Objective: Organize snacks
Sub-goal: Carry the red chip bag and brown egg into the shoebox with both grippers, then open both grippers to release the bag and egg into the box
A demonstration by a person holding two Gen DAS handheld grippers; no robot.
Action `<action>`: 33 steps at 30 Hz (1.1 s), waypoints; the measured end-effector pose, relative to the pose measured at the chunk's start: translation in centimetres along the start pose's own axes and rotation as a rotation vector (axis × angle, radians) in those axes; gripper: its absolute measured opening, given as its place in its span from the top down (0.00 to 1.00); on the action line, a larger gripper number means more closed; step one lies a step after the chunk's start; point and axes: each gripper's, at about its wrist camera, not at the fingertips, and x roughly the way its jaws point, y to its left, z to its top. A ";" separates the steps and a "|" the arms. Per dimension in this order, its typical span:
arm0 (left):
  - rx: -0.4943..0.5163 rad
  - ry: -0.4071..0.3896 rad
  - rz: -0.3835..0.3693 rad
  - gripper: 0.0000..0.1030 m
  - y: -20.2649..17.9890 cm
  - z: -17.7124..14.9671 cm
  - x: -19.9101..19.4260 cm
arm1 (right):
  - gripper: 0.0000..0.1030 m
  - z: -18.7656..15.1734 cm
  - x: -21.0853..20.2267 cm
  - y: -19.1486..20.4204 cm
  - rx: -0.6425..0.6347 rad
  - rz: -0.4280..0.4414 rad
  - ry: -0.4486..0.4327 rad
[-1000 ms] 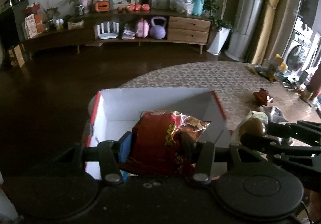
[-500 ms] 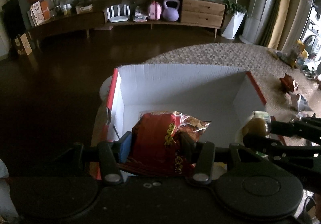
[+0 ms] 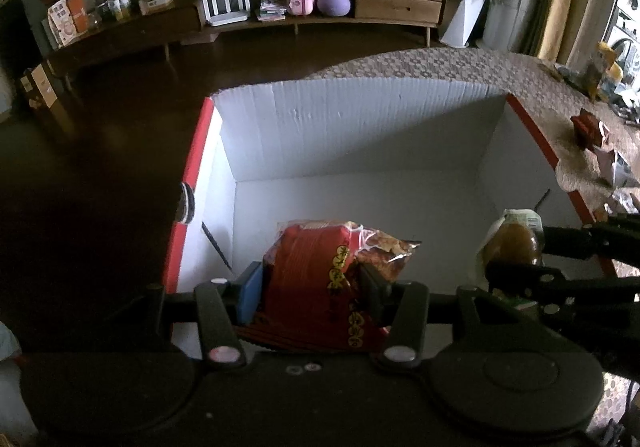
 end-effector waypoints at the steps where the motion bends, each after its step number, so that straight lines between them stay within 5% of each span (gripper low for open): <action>1: 0.007 0.001 0.001 0.51 -0.1 -0.1 0.0 | 0.57 0.0 0.1 0.0 -0.001 -0.001 0.003; 9: 0.037 -0.002 0.018 0.49 -0.8 -0.1 -0.1 | 0.56 -0.3 -0.1 0.2 -0.009 0.003 0.005; 12: 0.045 -0.014 0.039 0.27 -1.1 -0.1 -0.3 | 0.53 -0.4 -0.5 0.3 -0.011 0.004 0.002; 21: 0.039 -0.060 0.049 0.19 -1.1 0.0 -1.9 | 0.33 -0.8 -2.5 0.5 -0.016 0.010 -0.024; 33: 0.028 -0.157 0.031 0.08 -1.8 0.1 -6.2 | 0.27 -1.3 -7.1 0.5 -0.019 0.009 -0.092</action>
